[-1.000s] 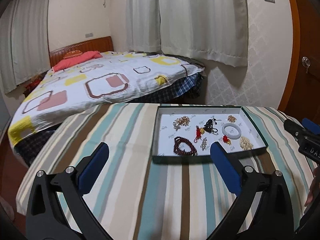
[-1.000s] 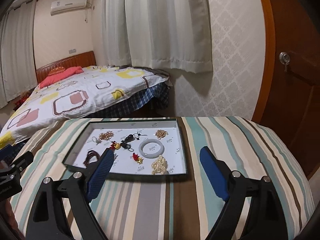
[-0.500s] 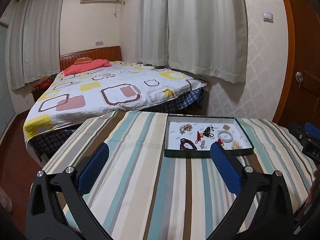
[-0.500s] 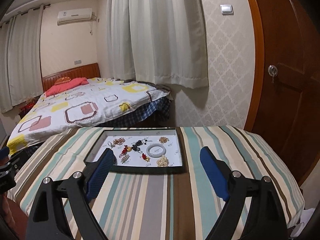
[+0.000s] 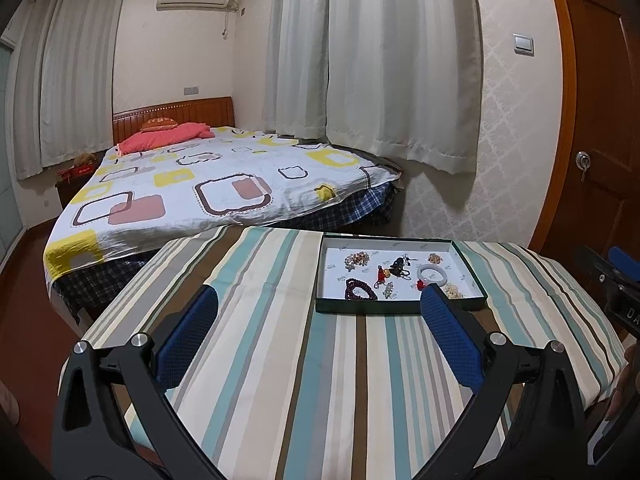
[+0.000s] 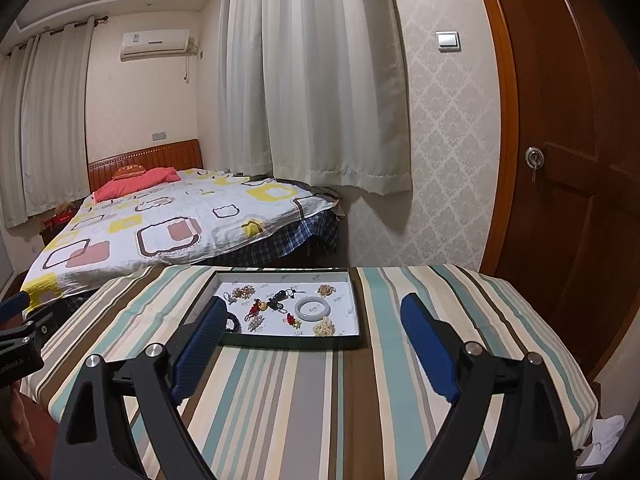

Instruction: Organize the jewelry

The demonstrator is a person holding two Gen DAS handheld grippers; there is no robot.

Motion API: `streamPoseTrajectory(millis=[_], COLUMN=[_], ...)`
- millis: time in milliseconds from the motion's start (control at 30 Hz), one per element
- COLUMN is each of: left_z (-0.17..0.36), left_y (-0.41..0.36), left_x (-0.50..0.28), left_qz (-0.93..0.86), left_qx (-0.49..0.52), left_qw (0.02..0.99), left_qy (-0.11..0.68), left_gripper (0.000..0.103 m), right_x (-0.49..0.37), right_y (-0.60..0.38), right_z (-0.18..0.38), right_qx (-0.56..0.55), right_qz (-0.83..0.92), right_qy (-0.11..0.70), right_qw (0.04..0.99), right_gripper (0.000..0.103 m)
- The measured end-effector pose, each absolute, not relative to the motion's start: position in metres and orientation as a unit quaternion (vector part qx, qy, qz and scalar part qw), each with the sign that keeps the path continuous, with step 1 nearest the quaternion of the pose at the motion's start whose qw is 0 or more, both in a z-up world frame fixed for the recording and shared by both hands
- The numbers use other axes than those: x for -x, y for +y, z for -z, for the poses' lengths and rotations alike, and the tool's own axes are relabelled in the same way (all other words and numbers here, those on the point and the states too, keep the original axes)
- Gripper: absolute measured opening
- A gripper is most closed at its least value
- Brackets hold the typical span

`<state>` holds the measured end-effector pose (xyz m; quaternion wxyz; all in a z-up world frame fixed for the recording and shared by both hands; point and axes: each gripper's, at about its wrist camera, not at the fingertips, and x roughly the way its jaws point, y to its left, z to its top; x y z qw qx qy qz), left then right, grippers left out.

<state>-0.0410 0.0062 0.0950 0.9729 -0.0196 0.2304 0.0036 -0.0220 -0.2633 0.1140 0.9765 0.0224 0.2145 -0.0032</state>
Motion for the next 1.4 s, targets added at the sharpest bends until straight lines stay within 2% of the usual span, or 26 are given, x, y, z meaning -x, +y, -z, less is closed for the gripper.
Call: streamPoseTrajectory(millis=[1400], left_z=[-0.0931], left_y=[0.0099], left_x=[0.0363], left_qz=[-0.007], left_qx=[0.027], left_qw=[0.97], left_qy=[0.24], left_gripper=[0.099], right_x=[0.0273], right_y=[-0.2641], right_z=[-0.1156], right_qx=[-0.021], right_qz=[0.004], right_qy=[0.209], right_qw=[0.978], right_gripper=[0.086])
